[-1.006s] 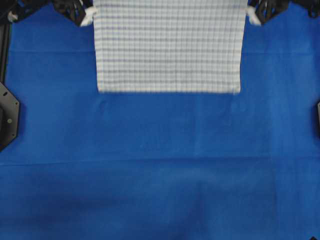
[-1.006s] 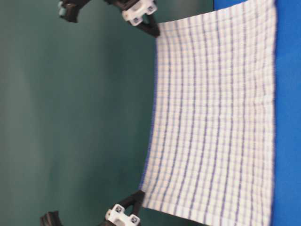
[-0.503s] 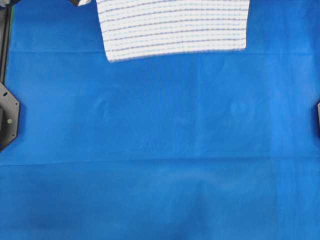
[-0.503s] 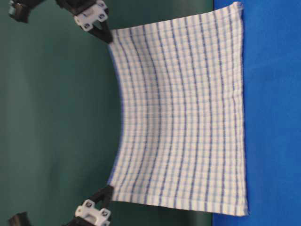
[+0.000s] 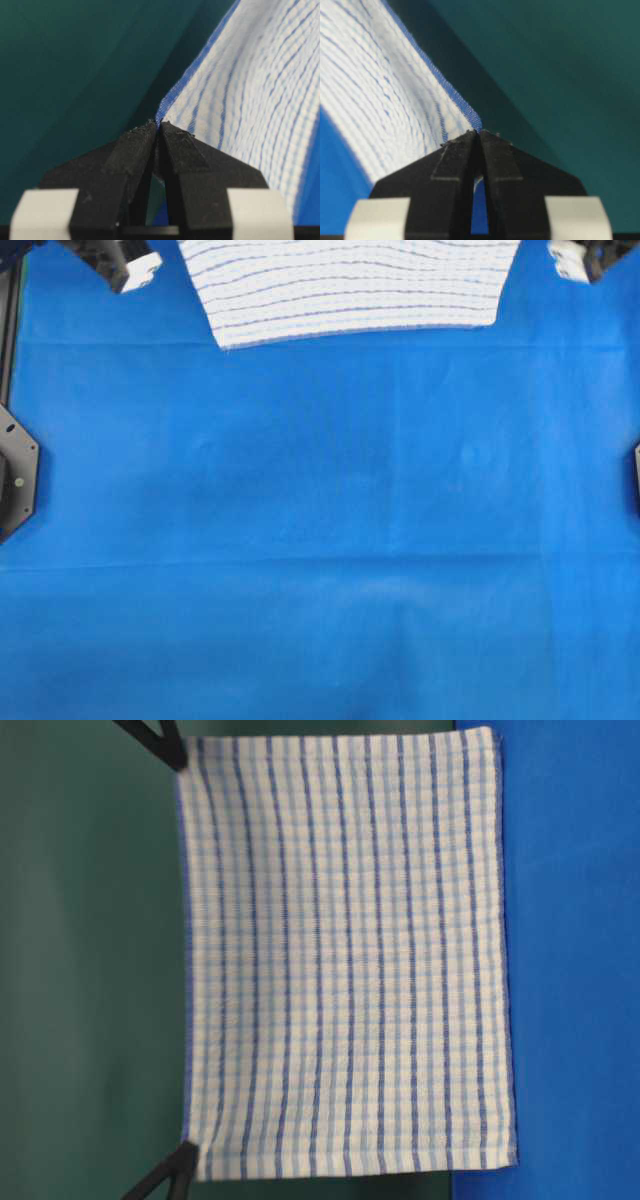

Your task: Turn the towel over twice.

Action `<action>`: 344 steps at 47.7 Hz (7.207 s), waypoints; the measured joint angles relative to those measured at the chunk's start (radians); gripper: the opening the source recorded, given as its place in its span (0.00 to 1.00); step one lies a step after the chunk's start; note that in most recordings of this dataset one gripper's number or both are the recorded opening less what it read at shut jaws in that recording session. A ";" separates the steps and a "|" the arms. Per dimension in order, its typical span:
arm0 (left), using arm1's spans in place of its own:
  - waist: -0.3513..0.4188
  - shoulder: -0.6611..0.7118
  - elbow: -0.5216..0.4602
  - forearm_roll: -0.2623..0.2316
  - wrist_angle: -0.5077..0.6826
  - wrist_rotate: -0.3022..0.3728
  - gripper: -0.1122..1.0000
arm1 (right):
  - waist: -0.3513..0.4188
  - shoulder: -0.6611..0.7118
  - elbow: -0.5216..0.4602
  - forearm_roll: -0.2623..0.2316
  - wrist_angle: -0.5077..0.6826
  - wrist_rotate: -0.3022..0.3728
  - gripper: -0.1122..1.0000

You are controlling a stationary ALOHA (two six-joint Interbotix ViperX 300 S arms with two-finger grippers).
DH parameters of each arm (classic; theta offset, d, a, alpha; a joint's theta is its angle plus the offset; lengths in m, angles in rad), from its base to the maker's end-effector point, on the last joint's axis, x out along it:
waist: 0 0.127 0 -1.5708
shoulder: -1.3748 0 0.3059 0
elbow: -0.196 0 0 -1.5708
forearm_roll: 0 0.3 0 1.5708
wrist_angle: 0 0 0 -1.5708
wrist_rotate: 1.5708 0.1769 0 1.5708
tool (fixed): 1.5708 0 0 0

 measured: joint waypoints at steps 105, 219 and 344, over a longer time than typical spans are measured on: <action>-0.788 0.238 0.258 -0.003 -0.025 -0.417 0.13 | 0.870 0.322 0.239 0.008 0.060 0.597 0.15; -0.224 0.440 0.199 -0.003 -0.192 -0.147 0.72 | 0.196 0.414 0.259 -0.364 -0.135 0.583 0.66; 0.081 0.252 -0.086 -0.003 -0.124 -0.144 0.12 | -0.117 0.330 -0.215 -0.405 0.060 0.316 0.13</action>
